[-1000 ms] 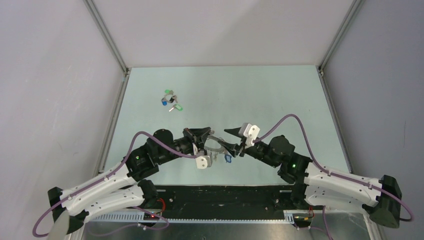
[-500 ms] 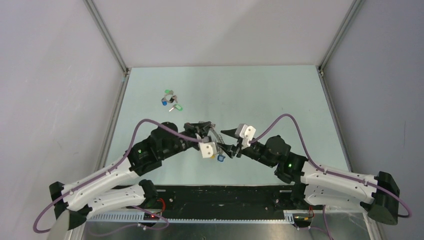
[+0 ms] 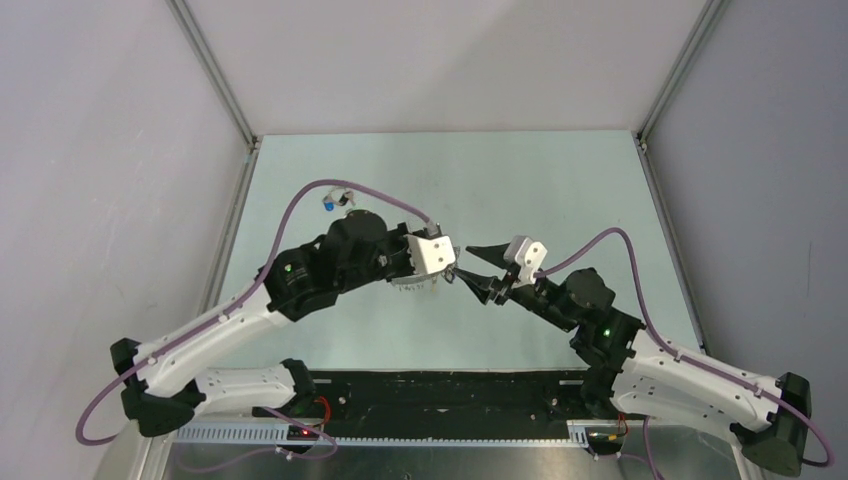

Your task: Remove the keys from the keyring

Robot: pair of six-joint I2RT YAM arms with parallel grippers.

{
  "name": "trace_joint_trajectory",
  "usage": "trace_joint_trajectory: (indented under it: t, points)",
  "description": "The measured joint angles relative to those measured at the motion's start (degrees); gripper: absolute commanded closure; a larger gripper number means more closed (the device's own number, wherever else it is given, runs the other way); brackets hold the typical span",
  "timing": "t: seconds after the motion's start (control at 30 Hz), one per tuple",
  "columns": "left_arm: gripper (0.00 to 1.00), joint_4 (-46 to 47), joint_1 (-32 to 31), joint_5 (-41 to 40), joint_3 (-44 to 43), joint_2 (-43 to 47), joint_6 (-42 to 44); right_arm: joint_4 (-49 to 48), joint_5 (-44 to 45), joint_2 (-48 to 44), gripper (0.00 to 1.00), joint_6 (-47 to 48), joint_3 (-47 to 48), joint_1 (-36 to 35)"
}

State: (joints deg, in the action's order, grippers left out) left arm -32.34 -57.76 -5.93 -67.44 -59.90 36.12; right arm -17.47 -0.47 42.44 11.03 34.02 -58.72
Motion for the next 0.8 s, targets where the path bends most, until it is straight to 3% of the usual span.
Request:
trace_joint_trajectory:
  t: [0.27, 0.8]
  points:
    - [1.00, -9.2, -0.7, 0.5, -5.6, -3.3, -6.4, -2.9, -4.2, 3.6, 0.54, -0.1, 0.0, 1.0]
    - [1.00, -12.6, -1.6, 1.8, -6.2, -1.6, -8.3, -14.0, -10.2, 13.2, 0.56, -3.7, 0.1, 0.6]
